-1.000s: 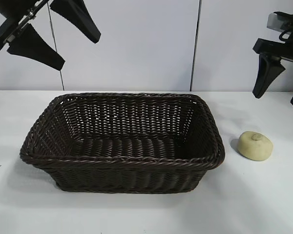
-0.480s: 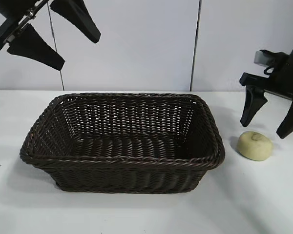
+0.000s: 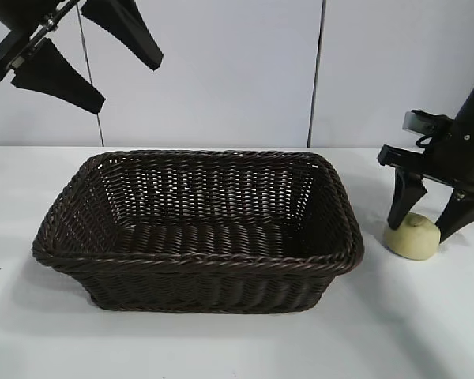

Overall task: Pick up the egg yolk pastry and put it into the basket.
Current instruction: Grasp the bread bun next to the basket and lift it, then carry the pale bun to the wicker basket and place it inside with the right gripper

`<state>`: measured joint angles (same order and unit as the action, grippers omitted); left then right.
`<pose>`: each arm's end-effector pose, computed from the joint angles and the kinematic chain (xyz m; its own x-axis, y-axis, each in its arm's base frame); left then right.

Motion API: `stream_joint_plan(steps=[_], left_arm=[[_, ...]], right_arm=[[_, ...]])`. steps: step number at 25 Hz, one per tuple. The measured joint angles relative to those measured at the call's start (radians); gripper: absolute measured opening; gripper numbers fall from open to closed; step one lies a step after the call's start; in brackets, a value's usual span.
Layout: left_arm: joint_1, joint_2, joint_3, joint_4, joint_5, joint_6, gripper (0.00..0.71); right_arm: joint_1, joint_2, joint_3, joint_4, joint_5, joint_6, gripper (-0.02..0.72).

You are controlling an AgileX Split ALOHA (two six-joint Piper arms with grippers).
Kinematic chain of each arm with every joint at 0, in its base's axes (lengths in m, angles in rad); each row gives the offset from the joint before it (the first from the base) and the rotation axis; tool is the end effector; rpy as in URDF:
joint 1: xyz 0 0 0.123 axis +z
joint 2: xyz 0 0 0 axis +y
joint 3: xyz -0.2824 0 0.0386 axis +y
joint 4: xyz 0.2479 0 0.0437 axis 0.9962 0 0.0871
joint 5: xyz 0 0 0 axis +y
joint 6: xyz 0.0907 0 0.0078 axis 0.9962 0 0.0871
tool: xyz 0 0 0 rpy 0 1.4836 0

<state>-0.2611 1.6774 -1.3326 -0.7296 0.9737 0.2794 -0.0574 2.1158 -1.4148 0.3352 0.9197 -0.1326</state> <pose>0.3267 -0.1393 0.2897 -0.9269 0.0876 -0.3648 0.2955 0.7697 -0.5659 0.4033 0.0007 0.1303 -0.9905 0.1298 -0.0452 0.1134 0.9575 0.2653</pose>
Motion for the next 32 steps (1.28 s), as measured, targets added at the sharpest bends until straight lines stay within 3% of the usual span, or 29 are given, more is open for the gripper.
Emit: stream_joint_plan(steps=[6, 10, 15, 27, 32], left_arm=[[0.000, 0.000, 0.000, 0.000, 0.000, 0.000, 0.567], [0.000, 0.000, 0.000, 0.000, 0.000, 0.000, 0.567], [0.000, 0.000, 0.000, 0.000, 0.000, 0.000, 0.567], [0.000, 0.000, 0.000, 0.000, 0.000, 0.000, 0.567], [0.000, 0.000, 0.000, 0.000, 0.000, 0.000, 0.567]], right_arm=[[0.000, 0.000, 0.000, -0.002, 0.001, 0.001, 0.162], [0.000, 0.000, 0.000, -0.002, 0.010, 0.001, 0.112], [0.000, -0.041, -0.025, -0.008, 0.035, 0.001, 0.102], [0.000, -0.183, -0.216, -0.011, 0.232, 0.000, 0.096], [0.012, -0.214, -0.227, -0.006, 0.266, -0.015, 0.096]])
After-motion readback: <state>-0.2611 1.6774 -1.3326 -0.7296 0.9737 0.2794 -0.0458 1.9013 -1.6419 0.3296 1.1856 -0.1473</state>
